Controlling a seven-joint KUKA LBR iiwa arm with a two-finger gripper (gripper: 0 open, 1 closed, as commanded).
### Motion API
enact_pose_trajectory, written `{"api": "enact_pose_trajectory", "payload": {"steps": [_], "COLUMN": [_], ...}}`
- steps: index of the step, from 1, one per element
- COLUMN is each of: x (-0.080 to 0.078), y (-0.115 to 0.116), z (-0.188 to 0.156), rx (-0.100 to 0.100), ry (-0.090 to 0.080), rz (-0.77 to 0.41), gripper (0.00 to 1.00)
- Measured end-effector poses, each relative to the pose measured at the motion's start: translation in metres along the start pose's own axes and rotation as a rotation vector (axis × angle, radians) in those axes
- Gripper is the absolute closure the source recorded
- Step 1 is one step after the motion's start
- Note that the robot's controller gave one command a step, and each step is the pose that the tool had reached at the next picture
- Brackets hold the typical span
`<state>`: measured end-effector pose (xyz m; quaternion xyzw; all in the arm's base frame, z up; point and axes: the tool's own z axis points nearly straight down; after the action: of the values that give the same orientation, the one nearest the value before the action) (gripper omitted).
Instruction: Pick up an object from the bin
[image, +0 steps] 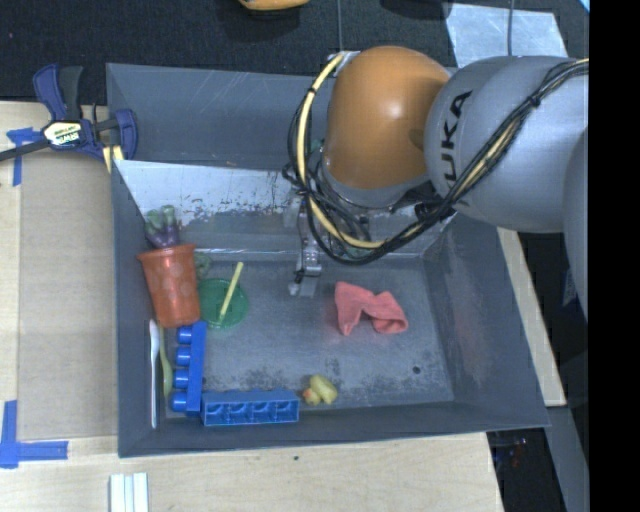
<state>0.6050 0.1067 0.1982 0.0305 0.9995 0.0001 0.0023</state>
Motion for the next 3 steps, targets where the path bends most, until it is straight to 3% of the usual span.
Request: {"api": "enact_pose_trajectory", "payload": {"steps": [1,2,3], "x": [0.021,0.032,0.031], "y": [-0.034,-0.066,-0.123], "z": [-0.030,-0.038,-0.031], "rx": [-0.001,0.000,-0.001], "ry": [0.005,-0.002,-0.004], "rz": [-0.002,0.105,0.033], "gripper": [0.00,0.00,0.00]}}
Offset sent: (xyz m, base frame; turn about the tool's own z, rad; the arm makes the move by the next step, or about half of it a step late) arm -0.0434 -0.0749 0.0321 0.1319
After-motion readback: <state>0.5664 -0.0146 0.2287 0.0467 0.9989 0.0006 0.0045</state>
